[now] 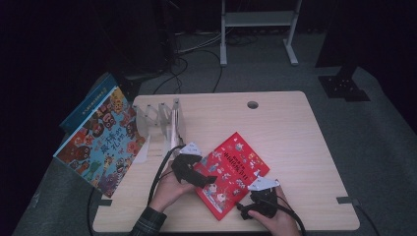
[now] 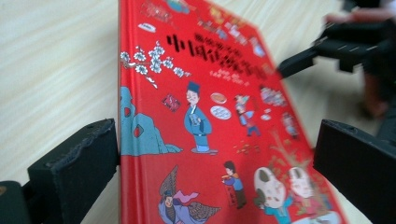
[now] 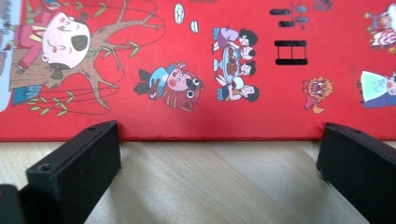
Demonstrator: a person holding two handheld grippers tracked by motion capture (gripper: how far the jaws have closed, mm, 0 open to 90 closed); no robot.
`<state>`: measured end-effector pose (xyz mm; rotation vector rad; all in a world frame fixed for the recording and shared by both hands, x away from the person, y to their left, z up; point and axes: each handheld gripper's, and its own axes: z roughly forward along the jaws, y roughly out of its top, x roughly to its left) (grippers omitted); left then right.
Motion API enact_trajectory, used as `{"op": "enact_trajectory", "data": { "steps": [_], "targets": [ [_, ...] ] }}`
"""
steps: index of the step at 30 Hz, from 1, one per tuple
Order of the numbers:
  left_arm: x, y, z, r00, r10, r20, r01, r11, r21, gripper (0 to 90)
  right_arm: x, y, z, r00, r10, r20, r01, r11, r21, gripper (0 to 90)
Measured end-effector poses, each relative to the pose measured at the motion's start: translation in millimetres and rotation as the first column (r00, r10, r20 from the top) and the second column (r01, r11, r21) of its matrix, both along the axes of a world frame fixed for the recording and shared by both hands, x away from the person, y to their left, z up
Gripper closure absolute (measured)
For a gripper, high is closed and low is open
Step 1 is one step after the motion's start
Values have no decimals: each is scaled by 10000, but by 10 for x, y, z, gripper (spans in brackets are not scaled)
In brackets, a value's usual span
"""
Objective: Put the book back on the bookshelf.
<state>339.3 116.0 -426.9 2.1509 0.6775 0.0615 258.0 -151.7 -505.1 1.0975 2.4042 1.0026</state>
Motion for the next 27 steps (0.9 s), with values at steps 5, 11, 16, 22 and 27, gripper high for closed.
{"op": "enact_trajectory", "data": {
  "steps": [5,11,16,22,27],
  "targets": [
    [-103,-21,202,9983,-377,444,394,9985,-369,15,-1,1,-1,10000,-33,9,33,10000,9,0],
    [-207,-25,393,9936,-873,720,942,9907,-979,85,-1,-2,1,10000,-21,-7,21,10000,10,0],
    [-249,-18,449,9898,-1112,890,1213,9856,-1177,127,-3,-6,-2,10000,-8,11,8,10000,33,0],
    [-266,28,488,9870,-1239,1028,1388,9785,-1526,228,-2,-14,-2,10000,67,21,-67,10000,10,0],
    [-299,33,527,9832,-1377,1194,1559,9748,-1596,319,-3,-16,0,10000,70,21,-70,10000,23,0]
  ]
}}
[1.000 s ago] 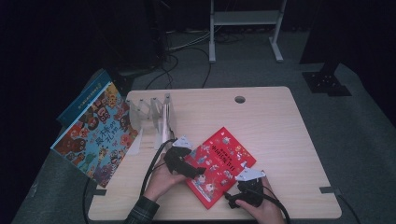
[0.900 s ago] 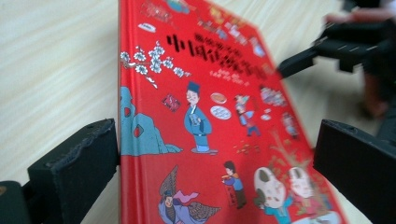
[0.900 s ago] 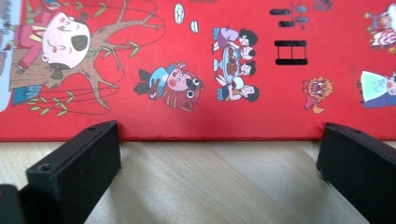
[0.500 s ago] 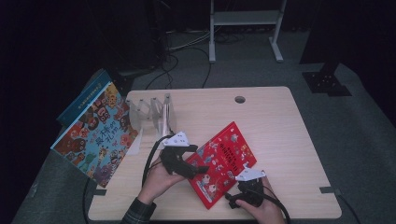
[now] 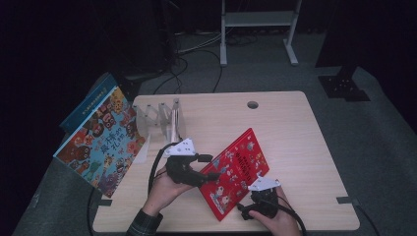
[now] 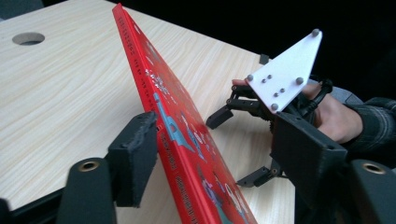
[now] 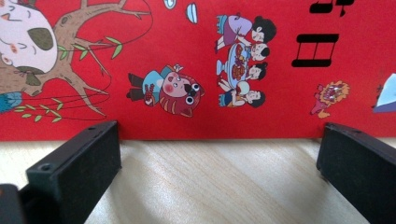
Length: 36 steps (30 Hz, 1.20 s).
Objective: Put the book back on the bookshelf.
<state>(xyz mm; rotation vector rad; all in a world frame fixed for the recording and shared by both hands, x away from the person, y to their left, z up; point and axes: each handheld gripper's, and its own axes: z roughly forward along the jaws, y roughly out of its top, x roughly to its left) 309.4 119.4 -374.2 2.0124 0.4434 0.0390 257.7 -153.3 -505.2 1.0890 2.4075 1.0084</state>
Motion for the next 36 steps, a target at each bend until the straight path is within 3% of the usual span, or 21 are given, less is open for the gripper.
{"op": "enact_trajectory", "data": {
  "steps": [6,10,20,25,32,33,36],
  "targets": [
    [-7,7,2,9999,-36,117,36,10000,59,342,3,-3,-1,10000,17,51,-17,10000,-38,0],
    [-8,11,2,9999,-163,-38,163,9997,-198,318,1,0,-1,10000,-10,38,10,10000,-20,0],
    [-53,-46,57,9984,-560,52,562,9972,-499,359,-9,1,0,10000,-70,12,70,10000,-13,0],
    [-51,-74,77,9961,-879,-90,868,9924,-878,372,-3,21,-1,10000,-80,51,81,10000,-28,0],
    [-79,-128,107,9922,-1245,-47,1234,9873,-1003,386,-6,47,1,9998,-184,18,184,9998,-11,0],
    [-91,-142,117,9924,-1228,61,1229,9886,-875,386,-6,47,1,9998,-184,14,184,9998,-14,0],
    [-124,-255,92,9933,-1098,361,1089,9937,256,357,-6,49,2,9998,-177,11,177,9998,-29,0]
  ]
}}
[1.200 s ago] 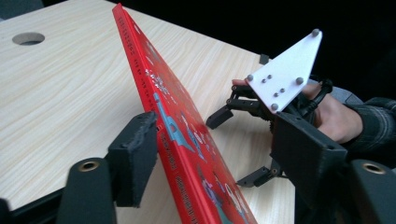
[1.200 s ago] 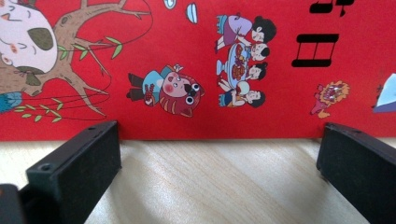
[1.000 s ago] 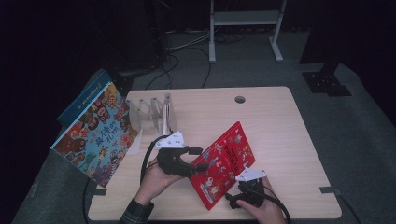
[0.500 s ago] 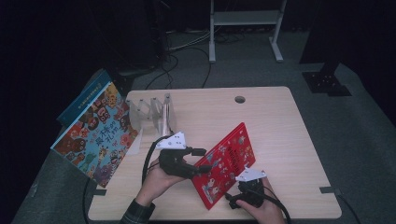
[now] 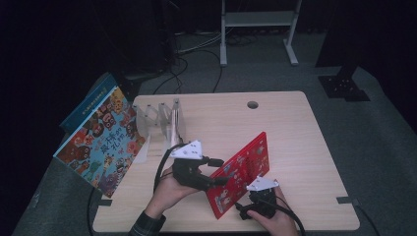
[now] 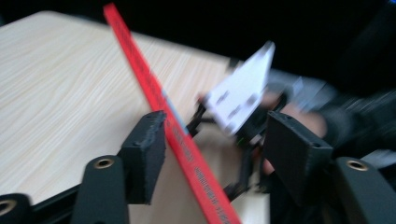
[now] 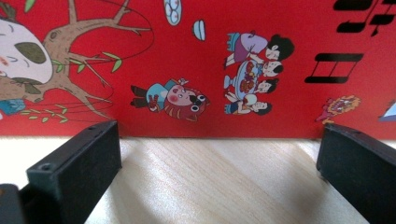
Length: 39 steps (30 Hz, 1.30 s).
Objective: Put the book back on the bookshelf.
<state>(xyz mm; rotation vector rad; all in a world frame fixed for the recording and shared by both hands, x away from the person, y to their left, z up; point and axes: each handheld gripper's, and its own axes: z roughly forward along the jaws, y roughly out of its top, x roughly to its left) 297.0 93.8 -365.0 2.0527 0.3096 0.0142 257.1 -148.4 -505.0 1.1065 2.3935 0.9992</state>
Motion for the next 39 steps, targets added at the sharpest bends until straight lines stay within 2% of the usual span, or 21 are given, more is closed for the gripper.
{"op": "enact_trajectory", "data": {
  "steps": [3,6,10,12,16,19,22,27,30,31,34,39],
  "targets": [
    [-8,-87,-46,9997,-228,-60,229,9994,241,366,0,1,-1,10000,3,-5,-3,10000,1,0],
    [-1,-103,-48,9998,-198,-60,200,9992,335,377,0,2,-1,10000,0,1,0,10000,-3,0],
    [-11,-129,-57,10000,-10,47,7,9971,757,421,-1,2,-1,10000,-1,-2,1,10000,-2,0],
    [-12,-139,-65,10000,-17,-53,22,9967,815,449,-1,5,-1,10000,-40,-2,40,10000,9,0],
    [4,-108,-36,9981,572,229,-594,9916,1150,566,1,13,-1,10000,-4,-3,4,10000,-1,0],
    [28,-82,-20,9933,1031,523,-1096,9837,1425,675,1,29,0,10000,18,-29,-18,10000,54,0],
    [66,-70,-1,9900,1271,619,-1359,9760,1701,712,3,27,0,10000,37,-28,-37,10000,53,0],
    [111,-14,76,9926,1073,576,-1162,9761,1836,768,6,12,0,9999,112,-30,-112,9999,16,0],
    [111,4,117,9927,917,777,-1069,9693,2214,782,6,6,1,9999,67,-84,-67,10000,16,0],
    [120,22,127,9925,991,719,-1131,9667,2294,787,9,-1,0,9999,106,-65,-106,9999,-3,0],
    [159,97,129,9935,1016,522,-1108,9679,2258,787,14,-14,-1,10000,38,-10,-38,10000,28,0],
    [191,221,134,9946,953,415,-1024,9678,2299,784,19,-27,-1,10000,-15,-29,15,10000,30,0]
  ]
}}
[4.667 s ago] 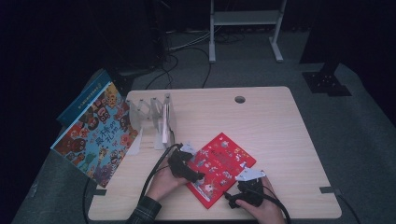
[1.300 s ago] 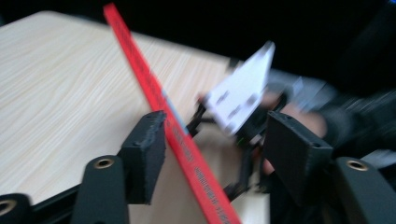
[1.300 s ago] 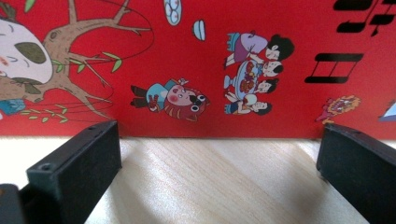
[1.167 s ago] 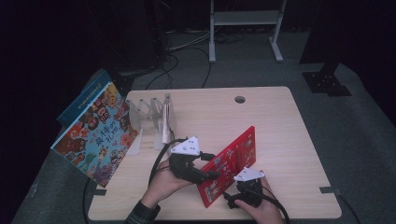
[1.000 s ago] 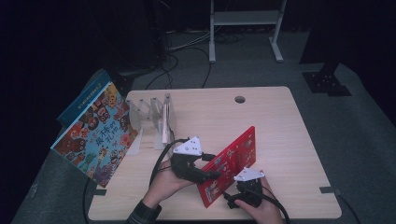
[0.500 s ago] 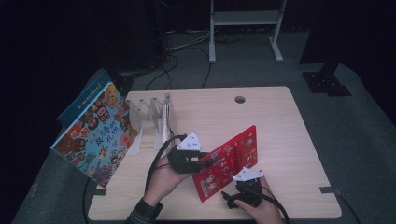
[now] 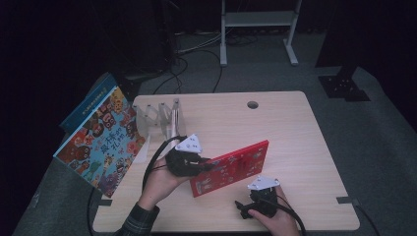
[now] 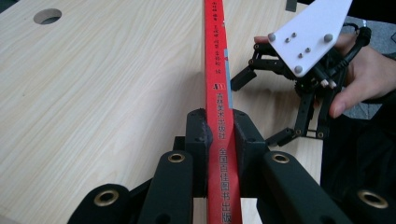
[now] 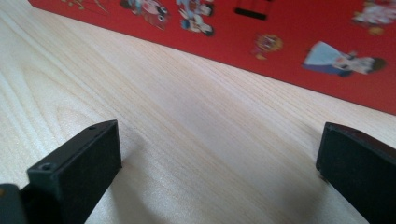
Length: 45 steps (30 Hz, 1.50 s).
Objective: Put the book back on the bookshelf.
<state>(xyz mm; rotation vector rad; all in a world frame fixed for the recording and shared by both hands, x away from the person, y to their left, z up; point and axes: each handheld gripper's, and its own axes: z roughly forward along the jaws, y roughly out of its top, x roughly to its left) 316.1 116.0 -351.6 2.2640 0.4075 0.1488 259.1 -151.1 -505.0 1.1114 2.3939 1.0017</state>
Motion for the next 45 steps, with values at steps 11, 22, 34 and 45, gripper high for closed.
{"op": "enact_trajectory", "data": {
  "steps": [11,22,34,45],
  "targets": [
    [90,-64,40,9996,-223,-156,233,9971,730,632,3,-3,0,10000,24,41,-24,10000,-15,0],
    [321,-397,175,9957,-747,-554,826,9840,1581,616,5,-3,0,10000,35,28,-35,10000,-5,0],
    [471,-850,285,9900,-1210,-731,1341,9678,2132,628,16,-7,-1,10000,22,43,-22,10000,-17,0],
    [552,-1126,256,9902,-1107,-857,1289,9598,2493,660,17,-12,3,10000,74,5,-74,10000,-38,0]
  ]
}}
